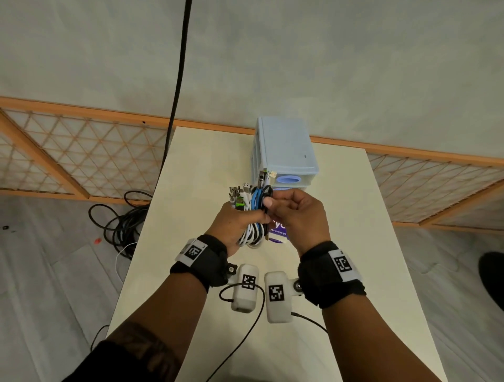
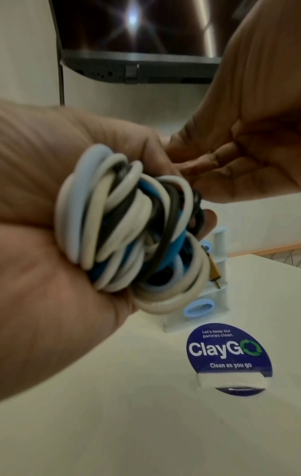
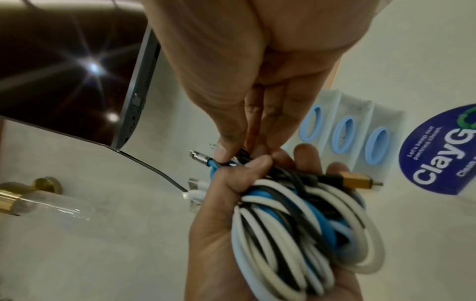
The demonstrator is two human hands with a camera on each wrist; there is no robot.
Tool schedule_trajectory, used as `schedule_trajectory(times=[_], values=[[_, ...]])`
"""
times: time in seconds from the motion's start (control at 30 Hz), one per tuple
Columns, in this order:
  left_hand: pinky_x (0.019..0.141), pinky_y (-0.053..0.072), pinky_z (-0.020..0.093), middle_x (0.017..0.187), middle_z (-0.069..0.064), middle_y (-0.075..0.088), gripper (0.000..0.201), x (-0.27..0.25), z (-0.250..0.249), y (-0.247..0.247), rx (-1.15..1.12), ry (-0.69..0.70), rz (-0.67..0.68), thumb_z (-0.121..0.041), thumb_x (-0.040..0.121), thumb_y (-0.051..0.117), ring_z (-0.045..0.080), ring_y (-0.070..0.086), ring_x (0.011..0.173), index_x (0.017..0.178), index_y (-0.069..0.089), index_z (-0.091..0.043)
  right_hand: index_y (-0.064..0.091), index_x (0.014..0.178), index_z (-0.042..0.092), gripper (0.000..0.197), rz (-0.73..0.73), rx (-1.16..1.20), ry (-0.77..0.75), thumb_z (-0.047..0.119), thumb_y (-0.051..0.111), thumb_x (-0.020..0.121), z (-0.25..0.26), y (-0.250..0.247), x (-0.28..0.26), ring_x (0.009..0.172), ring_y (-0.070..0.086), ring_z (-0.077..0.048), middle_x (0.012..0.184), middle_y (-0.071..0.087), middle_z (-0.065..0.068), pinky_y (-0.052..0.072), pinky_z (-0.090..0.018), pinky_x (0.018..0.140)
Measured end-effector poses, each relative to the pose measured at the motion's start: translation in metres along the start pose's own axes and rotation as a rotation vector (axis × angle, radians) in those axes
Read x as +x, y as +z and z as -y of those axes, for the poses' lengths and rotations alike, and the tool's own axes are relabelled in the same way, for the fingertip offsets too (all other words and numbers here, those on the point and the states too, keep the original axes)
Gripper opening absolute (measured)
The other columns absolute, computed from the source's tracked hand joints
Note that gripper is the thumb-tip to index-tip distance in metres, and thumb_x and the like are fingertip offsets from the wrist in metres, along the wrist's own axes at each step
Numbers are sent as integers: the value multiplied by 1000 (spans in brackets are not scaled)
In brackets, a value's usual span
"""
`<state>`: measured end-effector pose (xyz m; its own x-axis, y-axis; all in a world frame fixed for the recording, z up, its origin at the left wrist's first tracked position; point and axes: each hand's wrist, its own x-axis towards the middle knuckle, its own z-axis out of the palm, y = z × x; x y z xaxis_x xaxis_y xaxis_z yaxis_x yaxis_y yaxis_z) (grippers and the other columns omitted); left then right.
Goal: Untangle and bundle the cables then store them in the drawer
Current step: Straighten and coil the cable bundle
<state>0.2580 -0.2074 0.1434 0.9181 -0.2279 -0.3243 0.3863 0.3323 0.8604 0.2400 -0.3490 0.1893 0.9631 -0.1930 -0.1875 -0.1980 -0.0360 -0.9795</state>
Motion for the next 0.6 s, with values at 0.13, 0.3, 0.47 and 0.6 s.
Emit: schedule_trajectory(times=[0.13,0.3,0.47,0.6], values=[[64,55,41,81,26,63,25,2,6,8,35,-28,-36,11,78,66,35,64,68,102,71,9,80,90,16,13,-48,-44,-19,20,86,78,-18,-8,7,74,74,-13,81,78,-1,59,-26,69],[59,57,43,65,22,61,20,8,19,13,120,-117,-126,9,78,67,34,61,59,69,74,-7,82,87,25,25,-55,-51,91,46,69,91,-55,-26,19,87,72,-10,88,78,5,55,-26,77],[65,56,43,62,17,61,13,15,38,24,71,-178,-189,-4,68,68,31,60,54,60,73,-14,71,88,19,23,-133,95,360,28,55,102,-93,-37,55,84,69,-20,91,74,-6,56,-28,68],[61,55,38,64,18,59,2,21,50,23,54,-204,-235,-4,66,69,30,60,53,68,68,-5,70,95,11,13,-139,330,489,17,59,99,-102,-35,95,70,66,-15,83,73,-6,55,-27,66]])
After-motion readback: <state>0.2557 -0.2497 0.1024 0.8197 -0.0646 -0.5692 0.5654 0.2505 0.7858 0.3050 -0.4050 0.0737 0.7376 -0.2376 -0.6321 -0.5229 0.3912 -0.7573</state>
